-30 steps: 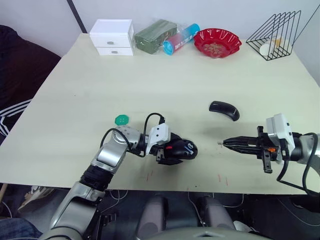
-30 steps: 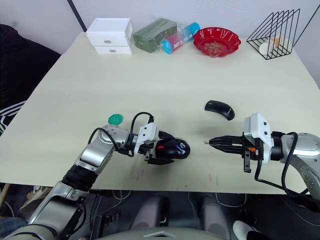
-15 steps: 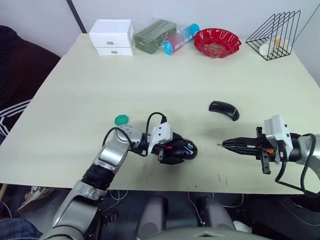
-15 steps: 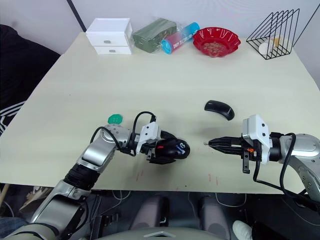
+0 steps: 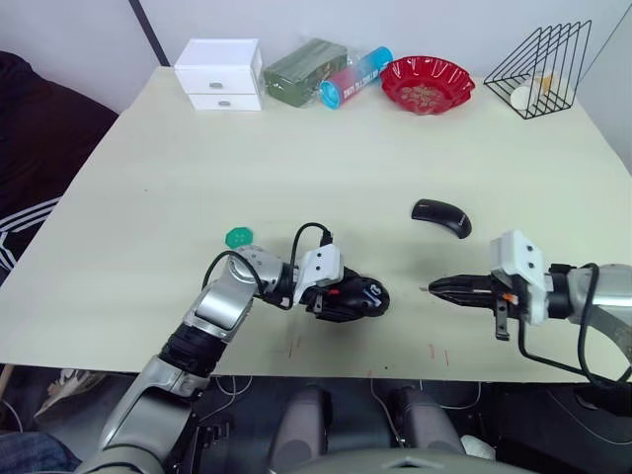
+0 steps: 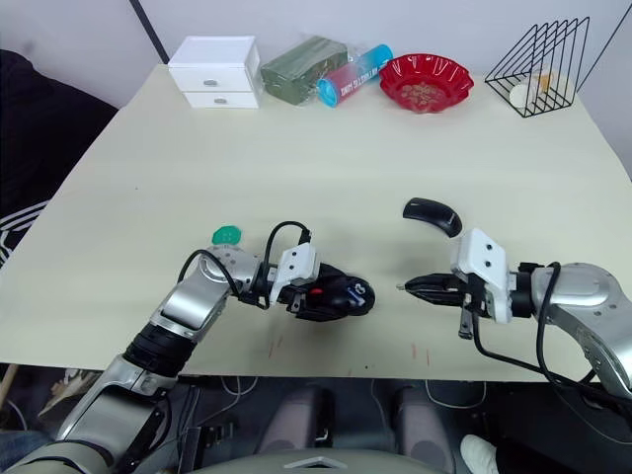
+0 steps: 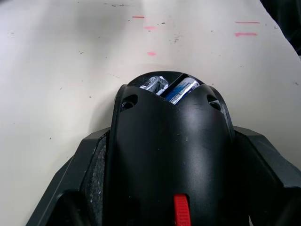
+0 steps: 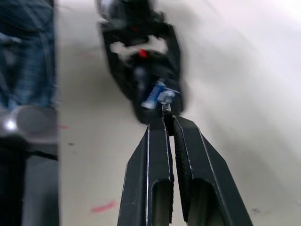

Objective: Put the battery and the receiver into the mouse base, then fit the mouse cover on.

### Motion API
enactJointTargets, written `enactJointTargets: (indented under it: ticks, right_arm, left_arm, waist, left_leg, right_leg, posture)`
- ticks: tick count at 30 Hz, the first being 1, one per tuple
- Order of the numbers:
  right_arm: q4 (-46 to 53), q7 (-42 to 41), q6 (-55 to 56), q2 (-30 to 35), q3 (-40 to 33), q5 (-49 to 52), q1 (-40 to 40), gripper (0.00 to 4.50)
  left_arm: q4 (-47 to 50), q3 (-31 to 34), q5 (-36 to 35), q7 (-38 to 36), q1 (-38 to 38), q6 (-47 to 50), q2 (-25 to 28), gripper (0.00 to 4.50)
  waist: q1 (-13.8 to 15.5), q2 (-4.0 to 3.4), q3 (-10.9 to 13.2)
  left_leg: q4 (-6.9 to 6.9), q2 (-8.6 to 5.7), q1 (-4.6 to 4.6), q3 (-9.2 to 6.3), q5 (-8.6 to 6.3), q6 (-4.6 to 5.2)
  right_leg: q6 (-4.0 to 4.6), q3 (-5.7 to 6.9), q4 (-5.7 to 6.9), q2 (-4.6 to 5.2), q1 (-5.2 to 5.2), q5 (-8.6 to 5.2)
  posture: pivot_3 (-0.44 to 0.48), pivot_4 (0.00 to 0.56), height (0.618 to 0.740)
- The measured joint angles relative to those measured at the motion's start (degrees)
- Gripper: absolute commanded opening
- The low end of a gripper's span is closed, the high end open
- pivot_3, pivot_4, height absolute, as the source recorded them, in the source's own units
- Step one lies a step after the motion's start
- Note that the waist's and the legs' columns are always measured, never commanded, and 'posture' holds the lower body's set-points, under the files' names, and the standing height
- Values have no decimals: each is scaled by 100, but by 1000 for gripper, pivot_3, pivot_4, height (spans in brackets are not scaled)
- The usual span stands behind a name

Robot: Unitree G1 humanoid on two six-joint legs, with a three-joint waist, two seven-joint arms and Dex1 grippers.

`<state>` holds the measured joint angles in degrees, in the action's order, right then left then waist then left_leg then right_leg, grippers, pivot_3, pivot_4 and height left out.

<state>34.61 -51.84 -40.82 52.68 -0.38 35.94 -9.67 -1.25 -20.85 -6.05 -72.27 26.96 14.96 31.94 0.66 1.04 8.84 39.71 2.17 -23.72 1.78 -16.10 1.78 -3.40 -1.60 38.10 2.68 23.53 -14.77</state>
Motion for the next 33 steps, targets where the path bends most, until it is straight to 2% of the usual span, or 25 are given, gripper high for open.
enactJointTargets:
  ticks: [4, 6, 9, 10, 11, 12, 16, 19, 22, 23, 33]
  right_arm:
    - [302, 548, -1193, -17, 303, 288, -639, 0]
    - [346, 948, -2465, -103, 661, 560, -1416, 0]
    - [381, 1193, -3222, -160, 778, 716, -1827, 0]
    - [322, 1436, -3931, -694, 843, 958, -2321, 0]
    - [323, 1445, -3952, -718, 844, 976, -2335, 0]
    - [148, 1640, -4556, -1123, 904, 1181, -2749, 0]
    - [-456, 2245, -5072, -1451, 1091, 1586, -3554, 0]
    - [-1304, 3221, -5132, -1347, 1477, 2447, -3983, 0]
    - [-1582, 3746, -5132, -1331, 1677, 2907, -4108, 0]
    - [-1829, 4249, -5132, -1313, 1847, 3372, -4247, 0]
    - [-2757, 6625, -5116, -1340, 2328, 5570, -4642, 0]
  left_arm:
    - [105, -8, 50, 76, 0, 123, 22, 3052]
    - [167, -23, 102, 156, 6, 206, 6, 3046]
    - [205, -60, 144, 220, 16, 225, -30, 3044]
    - [237, -76, 158, 236, 23, 260, -19, 3044]
    - [239, -79, 158, 238, 24, 263, -21, 3044]
    - [270, -80, 159, 262, 11, 276, 13, 3044]
    - [286, -134, 200, 282, 42, 326, -23, 3044]
    - [298, -151, 198, 323, 39, 328, -20, 3044]
    - [296, -152, 204, 333, 41, 327, -22, 3044]
    - [289, -154, 210, 354, 42, 322, -31, 3044]
    - [259, -172, 258, 376, 41, 223, -77, 3044]
  waist:
    - [-6, 0, 0]
    - [-16, -1, 0]
    - [10, -1, 0]
    - [6, -2, -2]
    - [7, -3, -2]
    - [17, -2, -2]
    - [3, -8, -4]
    - [16, -8, -4]
    - [10, -8, -4]
    - [10, -8, -4]
    - [15, -8, -4]
  left_leg:
    - [1, 0, -2, -1, 0, 0]
    - [5, 1, -2, -2, 0, 0]
    - [8, 0, -7, -8, 0, 0]
    - [8, -1, -10, -11, 0, 0]
    - [8, -1, -10, -11, 0, 0]
    - [8, -1, -13, -18, 0, 0]
    - [12, -3, -9, -11, -1, 1]
    - [12, -3, -14, -13, -1, 1]
    - [12, -3, -15, -10, -1, 1]
    - [13, -2, -14, -11, -1, 1]
    - [13, -2, -17, -11, -1, 2]
  right_leg:
    - [0, 1, -1, 0, 0, 0]
    - [1, 1, 4, 1, 1, 0]
    - [1, 7, 2, 1, 1, 0]
    - [2, 8, 1, 0, 1, 0]
    - [2, 8, 1, 0, 2, 0]
    - [2, 16, -2, 1, 0, 0]
    - [2, 11, 7, 4, 1, 1]
    - [2, 15, -2, 7, 1, 0]
    - [2, 14, 0, 9, 1, 1]
    - [1, 15, 3, 9, 1, 1]
    - [1, 16, 0, 14, 1, 1]
  posture:
    - [0, 150, 740]
    - [0, 150, 740]
    - [0, 150, 740]
    - [0, 150, 740]
    - [0, 150, 740]
    - [0, 150, 740]
    - [0, 150, 740]
    - [0, 150, 740]
    - [0, 150, 740]
    - [0, 150, 740]
    - [0, 150, 740]
